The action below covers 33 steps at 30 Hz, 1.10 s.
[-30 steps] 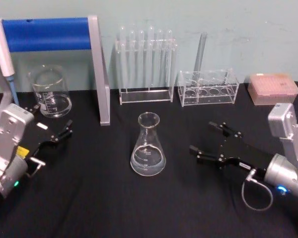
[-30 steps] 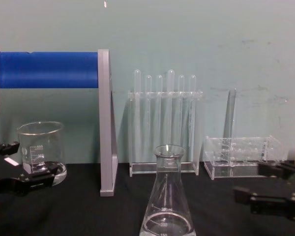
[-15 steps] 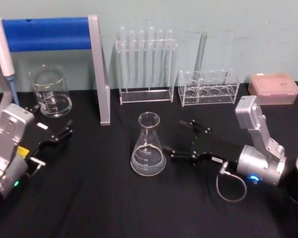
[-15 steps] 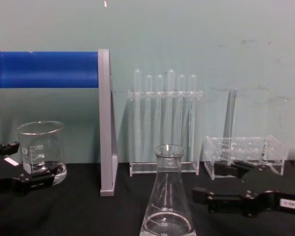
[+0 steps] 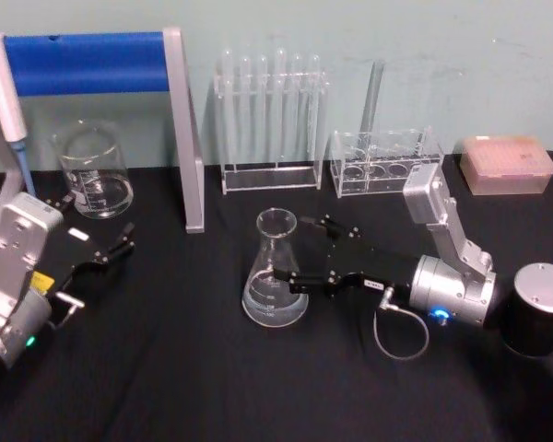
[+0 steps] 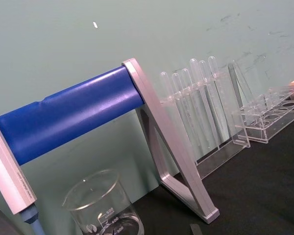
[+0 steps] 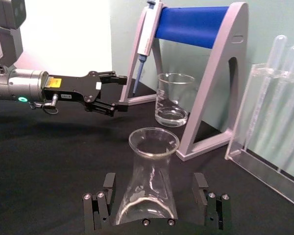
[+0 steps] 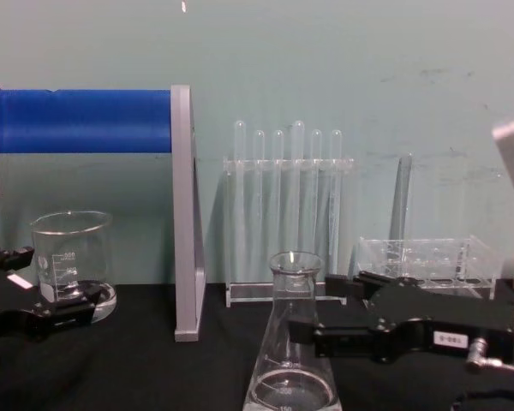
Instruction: Grasp the erlenmeyer flask with one hand, shake it three times, then place it back.
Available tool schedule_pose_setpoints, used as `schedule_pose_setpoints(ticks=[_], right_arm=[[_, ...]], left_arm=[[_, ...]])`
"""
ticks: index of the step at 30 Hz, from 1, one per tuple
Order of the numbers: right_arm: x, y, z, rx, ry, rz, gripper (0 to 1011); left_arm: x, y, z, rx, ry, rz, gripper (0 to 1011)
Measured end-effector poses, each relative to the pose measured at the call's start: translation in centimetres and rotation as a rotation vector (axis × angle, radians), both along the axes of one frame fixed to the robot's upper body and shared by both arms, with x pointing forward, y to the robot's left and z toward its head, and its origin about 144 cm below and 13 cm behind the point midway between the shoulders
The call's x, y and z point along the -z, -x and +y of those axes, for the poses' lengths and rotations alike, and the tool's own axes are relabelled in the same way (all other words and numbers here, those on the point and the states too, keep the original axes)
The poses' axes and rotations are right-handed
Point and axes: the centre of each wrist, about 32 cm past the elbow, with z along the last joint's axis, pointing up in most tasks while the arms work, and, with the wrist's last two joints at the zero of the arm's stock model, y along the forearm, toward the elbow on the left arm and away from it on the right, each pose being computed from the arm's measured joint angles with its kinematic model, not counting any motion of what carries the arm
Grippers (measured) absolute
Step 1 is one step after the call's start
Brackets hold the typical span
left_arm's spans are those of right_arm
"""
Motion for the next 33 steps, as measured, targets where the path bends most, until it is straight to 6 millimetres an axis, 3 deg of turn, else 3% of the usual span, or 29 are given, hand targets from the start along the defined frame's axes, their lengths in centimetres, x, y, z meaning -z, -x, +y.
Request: schedule_pose_setpoints(ticks=[16, 33], right_arm=[[-0.1, -1.5, 1.4, -0.046, -0.021, 0.007, 1000], [-0.1, -1.8, 1.6, -0.048, -0.021, 0.025, 1000]], left_arm=[[0.0, 0.0, 0.0, 0.000, 0.000, 0.000, 1001], [0.0, 0.0, 0.0, 0.000, 0.000, 0.000, 1001]])
